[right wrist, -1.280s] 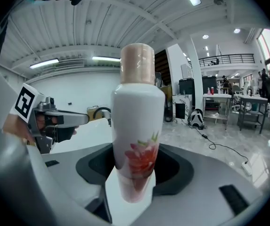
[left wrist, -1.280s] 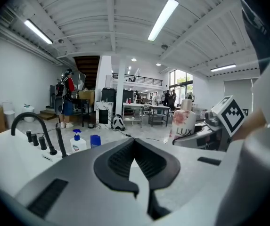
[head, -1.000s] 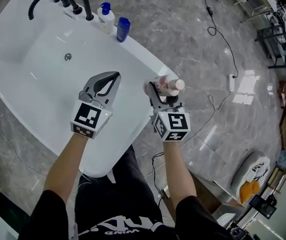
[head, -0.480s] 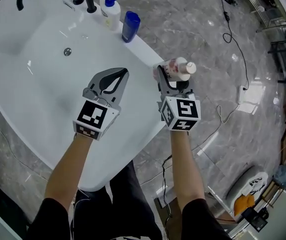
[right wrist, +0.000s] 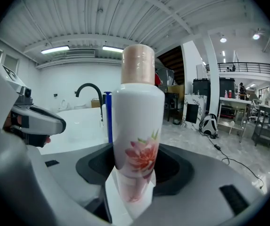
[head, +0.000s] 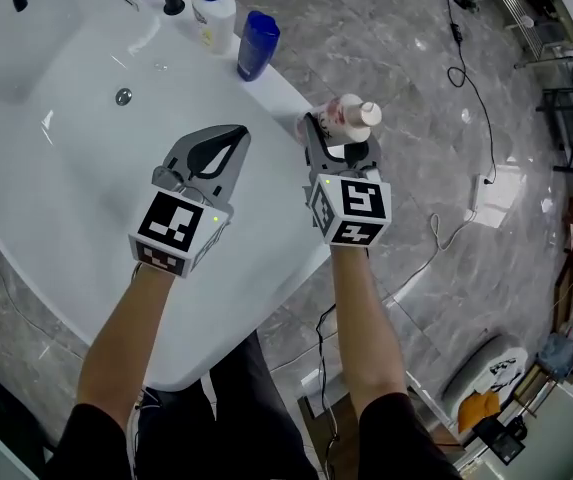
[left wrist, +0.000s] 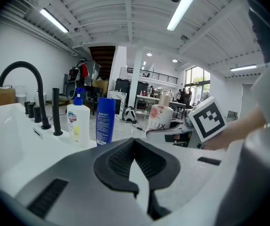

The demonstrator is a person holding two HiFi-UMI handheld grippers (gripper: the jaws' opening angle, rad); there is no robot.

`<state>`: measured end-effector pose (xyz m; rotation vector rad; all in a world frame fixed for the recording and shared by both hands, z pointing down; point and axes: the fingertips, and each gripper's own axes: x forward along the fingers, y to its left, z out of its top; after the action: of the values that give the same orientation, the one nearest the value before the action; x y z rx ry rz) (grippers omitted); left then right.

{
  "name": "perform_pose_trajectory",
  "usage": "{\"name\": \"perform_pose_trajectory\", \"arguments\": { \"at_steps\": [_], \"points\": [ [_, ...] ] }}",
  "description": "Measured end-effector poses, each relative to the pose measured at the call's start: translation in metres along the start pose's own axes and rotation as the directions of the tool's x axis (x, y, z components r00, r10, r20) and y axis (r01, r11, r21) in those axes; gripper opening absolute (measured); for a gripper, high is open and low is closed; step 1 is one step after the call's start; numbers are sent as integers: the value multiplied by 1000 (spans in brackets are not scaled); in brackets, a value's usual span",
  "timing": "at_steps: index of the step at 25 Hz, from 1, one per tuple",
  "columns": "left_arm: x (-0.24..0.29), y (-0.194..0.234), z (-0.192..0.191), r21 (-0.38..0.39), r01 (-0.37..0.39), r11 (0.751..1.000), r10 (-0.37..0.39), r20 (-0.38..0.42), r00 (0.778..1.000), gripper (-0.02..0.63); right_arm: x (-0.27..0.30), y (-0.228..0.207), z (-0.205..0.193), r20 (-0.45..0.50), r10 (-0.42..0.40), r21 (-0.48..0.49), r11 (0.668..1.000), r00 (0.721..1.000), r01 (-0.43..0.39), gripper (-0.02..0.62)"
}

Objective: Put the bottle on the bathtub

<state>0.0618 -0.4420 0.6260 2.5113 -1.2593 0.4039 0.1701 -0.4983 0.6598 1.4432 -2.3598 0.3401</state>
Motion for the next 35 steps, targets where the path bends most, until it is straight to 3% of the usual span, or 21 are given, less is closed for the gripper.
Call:
{"name": "perform_pose_trajectory", "arguments": {
  "at_steps": [6, 16, 26, 35],
  "points": [
    [-2, -11, -1, -15, 18, 1000, -18, -10, 1000, 8, 4, 6, -2, -5, 18, -55, 998, 1000, -19, 249],
    [-29, -22, 16, -8, 25, 1000, -25, -21, 999, 8, -25, 8, -3, -31, -6, -3, 1000, 999, 6, 249],
    [-102, -61, 71, 6, 75, 997, -75, -4, 997, 8, -135, 42, 53, 33, -35, 120, 992, 999, 30, 249],
    [-221, -87, 109, -2, 97, 995, -97, 18, 995, 8, -253, 103, 111, 109, -54, 191, 981, 993, 32, 248]
  ]
}}
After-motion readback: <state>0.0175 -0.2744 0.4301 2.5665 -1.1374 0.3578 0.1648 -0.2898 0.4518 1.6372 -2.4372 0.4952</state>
